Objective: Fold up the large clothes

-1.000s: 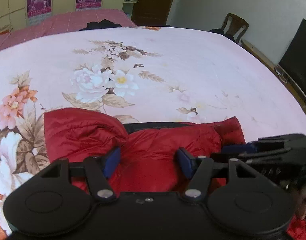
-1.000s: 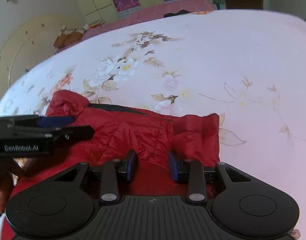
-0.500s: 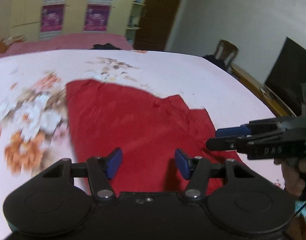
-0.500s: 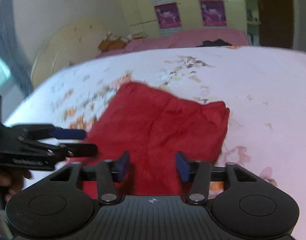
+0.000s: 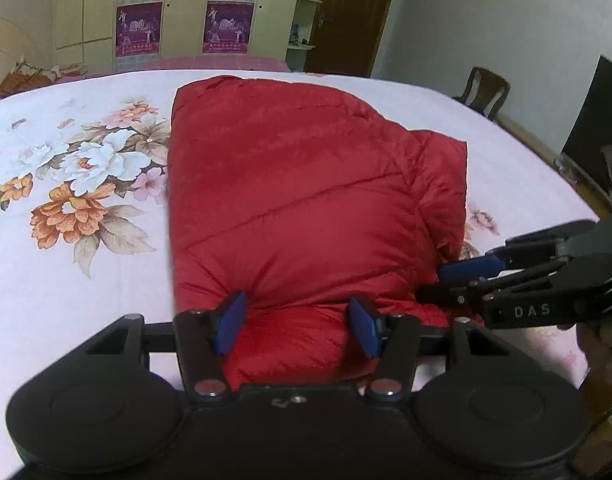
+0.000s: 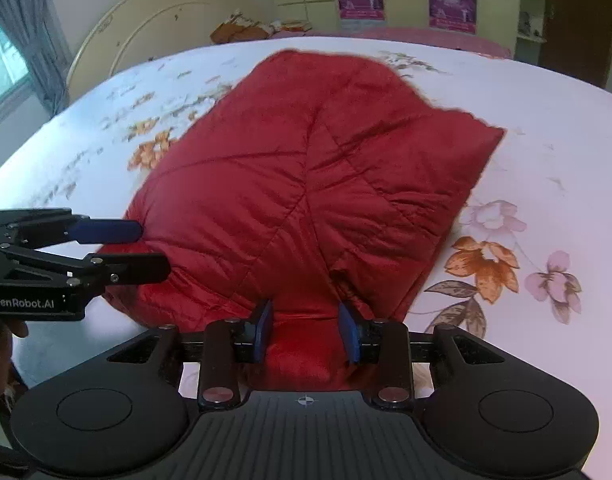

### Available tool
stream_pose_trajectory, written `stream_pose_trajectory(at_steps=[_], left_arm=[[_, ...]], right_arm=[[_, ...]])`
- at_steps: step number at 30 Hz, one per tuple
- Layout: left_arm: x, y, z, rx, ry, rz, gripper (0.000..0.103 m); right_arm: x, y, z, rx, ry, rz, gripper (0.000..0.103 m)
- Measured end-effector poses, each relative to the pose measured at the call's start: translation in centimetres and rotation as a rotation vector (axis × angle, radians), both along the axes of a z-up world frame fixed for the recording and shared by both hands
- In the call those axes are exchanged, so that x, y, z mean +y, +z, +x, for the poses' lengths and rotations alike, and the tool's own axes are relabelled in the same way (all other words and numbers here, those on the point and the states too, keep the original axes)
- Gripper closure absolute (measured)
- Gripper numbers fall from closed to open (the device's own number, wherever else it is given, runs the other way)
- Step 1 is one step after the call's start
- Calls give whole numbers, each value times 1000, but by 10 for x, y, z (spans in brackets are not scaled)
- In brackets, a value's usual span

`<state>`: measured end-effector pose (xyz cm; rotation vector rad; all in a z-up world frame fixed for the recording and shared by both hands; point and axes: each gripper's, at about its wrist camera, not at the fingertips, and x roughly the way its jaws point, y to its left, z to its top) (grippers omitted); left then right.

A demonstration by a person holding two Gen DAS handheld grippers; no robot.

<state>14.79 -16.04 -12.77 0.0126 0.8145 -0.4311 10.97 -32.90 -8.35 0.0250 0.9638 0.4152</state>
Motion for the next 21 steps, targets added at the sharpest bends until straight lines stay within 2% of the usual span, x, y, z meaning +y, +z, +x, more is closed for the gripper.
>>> stream_pose_trajectory(at_steps=[2, 5, 7, 8, 9, 10, 13, 16, 18, 21], left_arm=[[1, 15, 3, 2, 6, 7, 49], [9, 47, 11, -106, 40, -36, 49], [8, 56, 28, -140, 43, -48, 49], [6, 57, 38, -148, 41, -39, 49], [3, 56, 47, -150, 35, -26, 49], [-1, 53, 57, -142, 20, -14, 49], [-9, 32, 82, -91, 9, 33, 46], [-6, 10, 92, -55, 26, 14, 45], [-7, 5, 93, -49, 31, 20, 45], [-12, 5, 89, -52, 30, 49, 45]], right_arm=[[-7, 17, 1, -6, -8, 14, 66], [-31, 55, -2, -138, -59, 102, 66], [-41, 63, 9, -202, -83, 98, 66], [-46, 61, 18, -219, -104, 94, 67], [-52, 57, 28, -211, -124, 103, 86], [-58, 51, 39, -194, -148, 118, 98], [-67, 34, 56, -198, -180, 128, 98], [-70, 3, 72, -117, -219, 107, 98], [-74, -14, 78, -72, -243, 126, 98], [-79, -21, 78, -54, -262, 154, 98]])
